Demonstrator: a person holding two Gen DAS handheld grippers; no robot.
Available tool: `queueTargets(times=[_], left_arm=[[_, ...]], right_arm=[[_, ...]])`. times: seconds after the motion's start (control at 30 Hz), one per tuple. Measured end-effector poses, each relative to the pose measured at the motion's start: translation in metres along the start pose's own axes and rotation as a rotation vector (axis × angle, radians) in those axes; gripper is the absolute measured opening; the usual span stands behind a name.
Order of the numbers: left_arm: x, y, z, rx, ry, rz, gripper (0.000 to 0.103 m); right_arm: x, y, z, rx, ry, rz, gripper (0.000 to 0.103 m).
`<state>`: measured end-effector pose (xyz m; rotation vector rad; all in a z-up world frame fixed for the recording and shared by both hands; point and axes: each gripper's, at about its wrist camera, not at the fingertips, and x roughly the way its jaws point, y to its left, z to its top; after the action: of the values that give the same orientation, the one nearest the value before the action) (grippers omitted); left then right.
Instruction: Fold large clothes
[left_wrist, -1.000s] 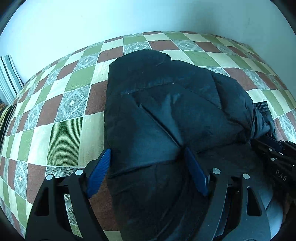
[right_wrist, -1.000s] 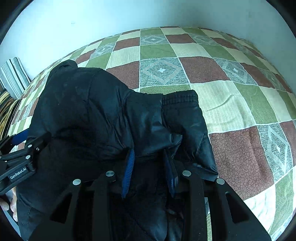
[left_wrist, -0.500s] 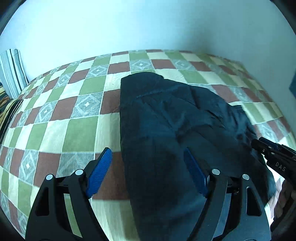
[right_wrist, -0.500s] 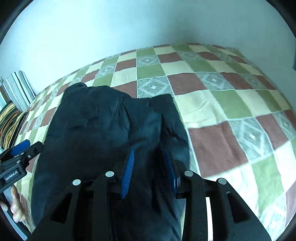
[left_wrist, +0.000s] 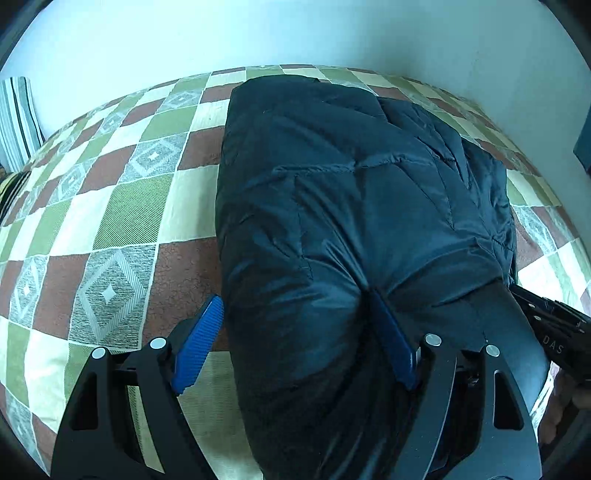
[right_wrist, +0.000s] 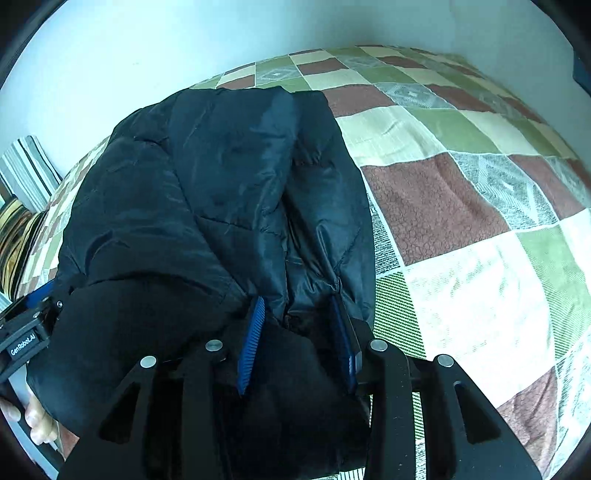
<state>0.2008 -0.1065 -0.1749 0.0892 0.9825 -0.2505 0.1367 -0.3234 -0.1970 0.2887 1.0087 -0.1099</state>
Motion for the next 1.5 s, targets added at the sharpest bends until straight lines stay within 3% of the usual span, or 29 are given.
queueTargets(times=[0.13, 0.23, 0.3, 0.33, 0.43, 0.7, 1.03, 1.5], left_arm=[[-0.008, 0.002, 0.0, -0.003, -0.028, 0.006, 0.084], [-0.016, 0.005, -0.001, -0.015, -0.052, 0.02, 0.088], [-0.021, 0.005, -0.002, -0.026, -0.06, 0.026, 0.089], [-0.023, 0.006, -0.002, -0.03, -0.064, 0.03, 0.09], [-0.033, 0.005, -0.004, -0.031, -0.075, 0.037, 0.091], [-0.077, -0.003, -0.015, 0.009, -0.16, 0.075, 0.092], [-0.142, 0.001, -0.025, -0.041, -0.264, 0.086, 0.097], [-0.181, -0.006, -0.04, -0.037, -0.321, 0.082, 0.098]], right_arm=[[-0.007, 0.004, -0.001, -0.006, -0.022, -0.017, 0.04], [-0.015, 0.002, -0.002, 0.003, -0.052, -0.045, 0.055], [-0.02, -0.002, -0.003, 0.018, -0.068, -0.075, 0.072], [-0.023, -0.005, -0.004, 0.029, -0.077, -0.081, 0.073], [-0.036, -0.01, -0.005, 0.05, -0.093, -0.059, 0.075], [-0.079, 0.007, -0.011, -0.02, -0.194, -0.097, 0.077], [-0.137, 0.027, -0.021, -0.056, -0.295, -0.078, 0.08], [-0.161, 0.04, -0.033, -0.078, -0.336, -0.064, 0.081]])
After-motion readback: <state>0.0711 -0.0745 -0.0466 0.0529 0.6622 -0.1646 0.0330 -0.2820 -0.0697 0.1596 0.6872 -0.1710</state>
